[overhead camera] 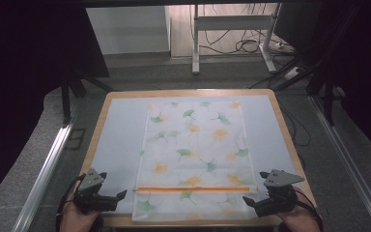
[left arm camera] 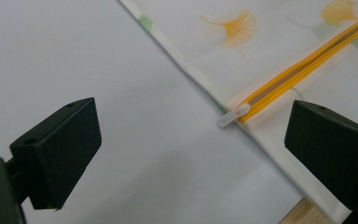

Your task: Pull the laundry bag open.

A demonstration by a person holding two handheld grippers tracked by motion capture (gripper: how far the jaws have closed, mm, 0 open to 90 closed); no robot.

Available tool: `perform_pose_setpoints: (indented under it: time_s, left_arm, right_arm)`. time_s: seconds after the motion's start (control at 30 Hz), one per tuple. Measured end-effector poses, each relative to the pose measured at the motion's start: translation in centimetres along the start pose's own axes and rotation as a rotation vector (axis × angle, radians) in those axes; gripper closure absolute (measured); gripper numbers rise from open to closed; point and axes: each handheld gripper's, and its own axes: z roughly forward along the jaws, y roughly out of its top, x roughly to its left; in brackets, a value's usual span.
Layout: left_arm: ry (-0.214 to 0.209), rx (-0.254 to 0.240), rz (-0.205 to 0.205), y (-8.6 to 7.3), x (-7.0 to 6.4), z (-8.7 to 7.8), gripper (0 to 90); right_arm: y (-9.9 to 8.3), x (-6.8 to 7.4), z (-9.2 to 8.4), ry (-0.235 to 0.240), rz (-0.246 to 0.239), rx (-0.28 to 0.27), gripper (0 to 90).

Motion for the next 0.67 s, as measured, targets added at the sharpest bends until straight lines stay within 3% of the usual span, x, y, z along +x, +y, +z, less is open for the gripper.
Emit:
perform_pose_setpoints:
  time_s: [0.27, 0.43, 0.67]
  left_arm:
    - [0.047, 0.012, 0.008, -1.3, 0.9, -0.1, 0.9]
    - [0.049, 0.034, -0.010, -1.3, 1.1, 0.1, 0.6]
    - [0.056, 0.062, 0.002, -1.1, 0.9, 0.5, 0.8]
  right_arm:
    - [-1.2, -0.5, -0.8, -0.052, 0.038, -0.009, 0.0]
    - [-2.3, -1.3, -1.0, -0.076, 0.066, 0.015, 0.0]
    - [-2.7, -2.3, -1.3, -0.094, 0.114, 0.004, 0.0]
